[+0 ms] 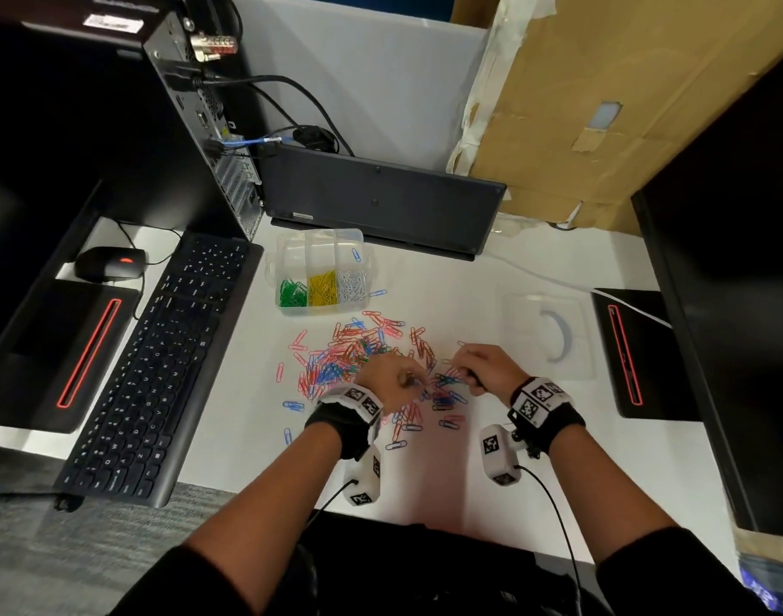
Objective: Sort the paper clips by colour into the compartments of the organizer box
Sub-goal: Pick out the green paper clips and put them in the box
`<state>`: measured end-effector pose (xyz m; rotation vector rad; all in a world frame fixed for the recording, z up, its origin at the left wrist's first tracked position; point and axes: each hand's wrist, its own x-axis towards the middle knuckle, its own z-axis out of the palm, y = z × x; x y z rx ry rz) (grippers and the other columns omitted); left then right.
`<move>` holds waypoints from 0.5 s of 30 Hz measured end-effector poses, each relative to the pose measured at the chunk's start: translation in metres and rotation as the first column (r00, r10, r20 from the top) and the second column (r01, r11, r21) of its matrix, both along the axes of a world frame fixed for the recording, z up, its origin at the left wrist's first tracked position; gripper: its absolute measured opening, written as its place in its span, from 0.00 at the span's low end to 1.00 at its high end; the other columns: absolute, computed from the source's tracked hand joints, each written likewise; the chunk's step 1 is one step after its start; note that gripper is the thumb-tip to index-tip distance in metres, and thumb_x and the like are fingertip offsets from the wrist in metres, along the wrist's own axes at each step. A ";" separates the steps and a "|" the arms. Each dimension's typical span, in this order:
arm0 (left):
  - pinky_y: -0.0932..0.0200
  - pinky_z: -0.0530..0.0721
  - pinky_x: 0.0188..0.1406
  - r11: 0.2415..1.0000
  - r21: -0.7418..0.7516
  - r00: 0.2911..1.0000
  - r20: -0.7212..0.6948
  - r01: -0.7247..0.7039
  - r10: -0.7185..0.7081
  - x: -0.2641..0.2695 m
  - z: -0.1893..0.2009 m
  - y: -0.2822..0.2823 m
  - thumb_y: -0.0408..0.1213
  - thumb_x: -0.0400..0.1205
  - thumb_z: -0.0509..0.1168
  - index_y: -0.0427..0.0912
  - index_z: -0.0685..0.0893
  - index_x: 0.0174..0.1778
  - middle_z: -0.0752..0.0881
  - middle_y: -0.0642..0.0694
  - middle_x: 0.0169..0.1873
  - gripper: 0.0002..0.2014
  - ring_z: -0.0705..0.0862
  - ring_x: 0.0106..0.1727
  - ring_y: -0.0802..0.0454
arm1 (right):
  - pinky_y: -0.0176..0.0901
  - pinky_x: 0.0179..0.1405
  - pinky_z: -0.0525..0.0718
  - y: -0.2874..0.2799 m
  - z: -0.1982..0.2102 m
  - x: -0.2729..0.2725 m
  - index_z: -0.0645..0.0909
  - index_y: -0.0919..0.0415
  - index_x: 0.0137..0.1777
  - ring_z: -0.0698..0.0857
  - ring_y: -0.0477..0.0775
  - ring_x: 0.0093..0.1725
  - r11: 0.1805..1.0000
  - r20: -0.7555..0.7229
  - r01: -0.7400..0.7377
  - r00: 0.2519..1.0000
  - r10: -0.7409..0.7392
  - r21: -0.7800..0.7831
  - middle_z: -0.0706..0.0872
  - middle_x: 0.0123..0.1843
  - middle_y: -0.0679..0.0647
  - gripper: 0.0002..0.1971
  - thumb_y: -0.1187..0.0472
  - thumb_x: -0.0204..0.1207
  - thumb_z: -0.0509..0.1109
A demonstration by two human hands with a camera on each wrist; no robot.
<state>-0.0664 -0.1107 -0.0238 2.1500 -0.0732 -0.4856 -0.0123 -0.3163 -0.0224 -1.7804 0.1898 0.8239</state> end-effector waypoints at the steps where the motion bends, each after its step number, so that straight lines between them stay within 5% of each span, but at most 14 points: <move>1: 0.74 0.70 0.27 0.998 0.021 0.998 0.024 0.058 -0.059 -0.001 0.000 -0.007 0.38 0.73 0.75 0.48 0.92 0.43 0.76 0.59 0.21 0.04 0.75 0.25 0.64 | 0.38 0.22 0.64 -0.005 0.001 -0.003 0.73 0.62 0.31 0.67 0.51 0.26 0.995 -0.069 0.080 0.995 -0.076 0.052 0.71 0.29 0.56 0.14 0.69 0.79 0.64; 5: 0.79 0.74 0.37 0.974 0.148 0.985 -0.024 0.171 -0.169 0.000 -0.006 -0.026 0.43 0.71 0.77 0.47 0.92 0.44 0.91 0.53 0.40 0.08 0.84 0.39 0.61 | 0.39 0.19 0.65 -0.014 0.006 -0.018 0.66 0.59 0.30 0.71 0.52 0.25 0.922 -0.285 0.336 0.918 -0.275 0.191 0.77 0.32 0.59 0.13 0.69 0.76 0.59; 9: 0.62 0.84 0.46 0.954 0.247 0.985 -0.046 0.172 -0.166 0.002 -0.005 -0.032 0.47 0.72 0.77 0.49 0.93 0.41 0.91 0.52 0.40 0.07 0.87 0.43 0.55 | 0.38 0.21 0.72 -0.017 0.005 -0.028 0.67 0.59 0.32 0.75 0.52 0.27 0.859 -0.365 0.443 0.867 -0.339 0.256 0.85 0.36 0.60 0.12 0.69 0.77 0.58; 15: 0.63 0.81 0.43 0.951 0.266 0.987 -0.038 0.160 -0.156 0.005 -0.004 -0.025 0.46 0.76 0.73 0.48 0.92 0.44 0.91 0.51 0.43 0.07 0.86 0.45 0.54 | 0.38 0.20 0.73 -0.023 0.003 -0.027 0.69 0.60 0.30 0.75 0.52 0.27 0.816 -0.389 0.501 0.840 -0.379 0.288 0.84 0.35 0.61 0.13 0.70 0.76 0.58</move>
